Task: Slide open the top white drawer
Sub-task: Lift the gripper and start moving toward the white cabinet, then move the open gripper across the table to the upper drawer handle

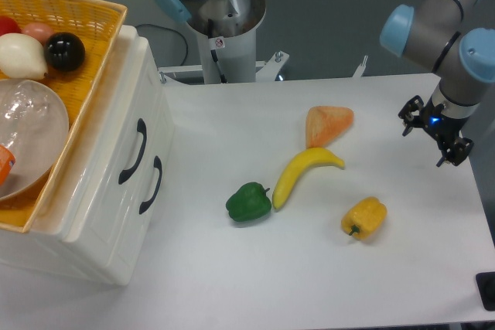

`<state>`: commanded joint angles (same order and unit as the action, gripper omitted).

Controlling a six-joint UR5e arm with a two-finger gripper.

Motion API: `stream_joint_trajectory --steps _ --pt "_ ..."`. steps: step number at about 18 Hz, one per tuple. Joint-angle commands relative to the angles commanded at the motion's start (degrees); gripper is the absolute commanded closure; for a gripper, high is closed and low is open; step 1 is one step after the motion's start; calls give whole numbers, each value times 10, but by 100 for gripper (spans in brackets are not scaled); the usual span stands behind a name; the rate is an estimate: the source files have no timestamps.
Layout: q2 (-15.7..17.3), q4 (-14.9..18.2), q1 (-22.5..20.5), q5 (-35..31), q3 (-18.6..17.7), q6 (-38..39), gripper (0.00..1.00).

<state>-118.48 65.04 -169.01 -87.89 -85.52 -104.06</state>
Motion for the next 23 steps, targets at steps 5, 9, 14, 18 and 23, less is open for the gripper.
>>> stream_joint_trajectory --steps 5,9,14,18,23 --pt "3 0 -1 0 -4 2 0" --pt "11 0 8 2 -7 67 0" --pt "20 0 45 2 -7 158 0" --pt "32 3 65 3 -12 219 0" --pt "83 9 103 64 -52 382 0"
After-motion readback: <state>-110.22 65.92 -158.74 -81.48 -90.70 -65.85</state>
